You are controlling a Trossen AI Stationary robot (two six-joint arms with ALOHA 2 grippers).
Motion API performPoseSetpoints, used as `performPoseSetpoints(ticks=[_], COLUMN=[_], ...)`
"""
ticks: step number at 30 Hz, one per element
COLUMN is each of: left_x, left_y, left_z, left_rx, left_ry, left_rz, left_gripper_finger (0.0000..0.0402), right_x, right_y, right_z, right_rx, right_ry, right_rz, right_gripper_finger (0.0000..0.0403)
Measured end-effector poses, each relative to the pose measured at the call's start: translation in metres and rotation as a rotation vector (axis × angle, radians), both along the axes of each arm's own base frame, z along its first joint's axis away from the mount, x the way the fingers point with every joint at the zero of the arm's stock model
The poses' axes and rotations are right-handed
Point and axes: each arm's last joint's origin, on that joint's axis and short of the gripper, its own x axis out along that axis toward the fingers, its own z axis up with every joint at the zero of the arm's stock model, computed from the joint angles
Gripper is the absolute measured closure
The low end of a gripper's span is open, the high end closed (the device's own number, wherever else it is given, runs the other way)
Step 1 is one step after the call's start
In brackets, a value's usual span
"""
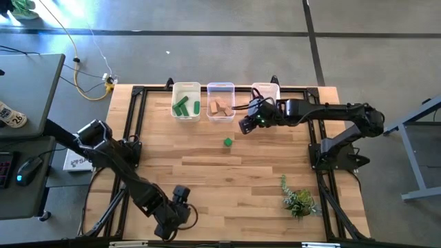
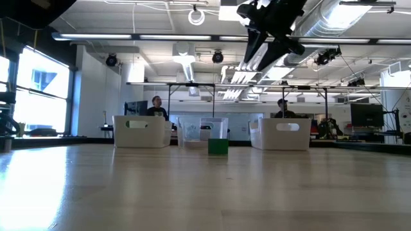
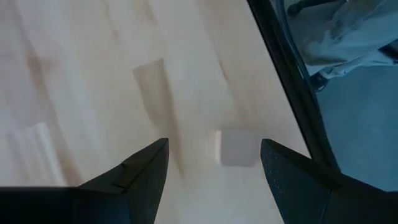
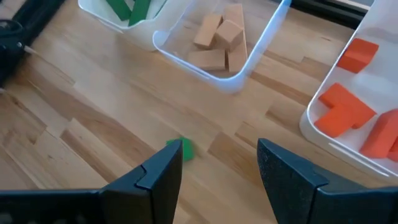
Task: Sort & place blocks by color
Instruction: Put the brown block into the transparent bin
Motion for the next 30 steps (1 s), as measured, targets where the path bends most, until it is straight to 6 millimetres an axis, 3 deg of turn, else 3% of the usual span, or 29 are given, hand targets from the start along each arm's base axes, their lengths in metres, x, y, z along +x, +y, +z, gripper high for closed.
performPoseSetpoints(ticks=[30], left_x=[0.007], left_y=[-0.028], left_z=[-0.057], left_rx=[0.037], left_ry=[0.068], left_rz=[0.026], left_gripper_finger=[0.0158], right_x=[-0.012], right_y=[0.029], right_z=[-0.008], right_rx=[-0.031], right_ry=[0.144], right_rz=[-0.034], right_gripper_finger=[0.021])
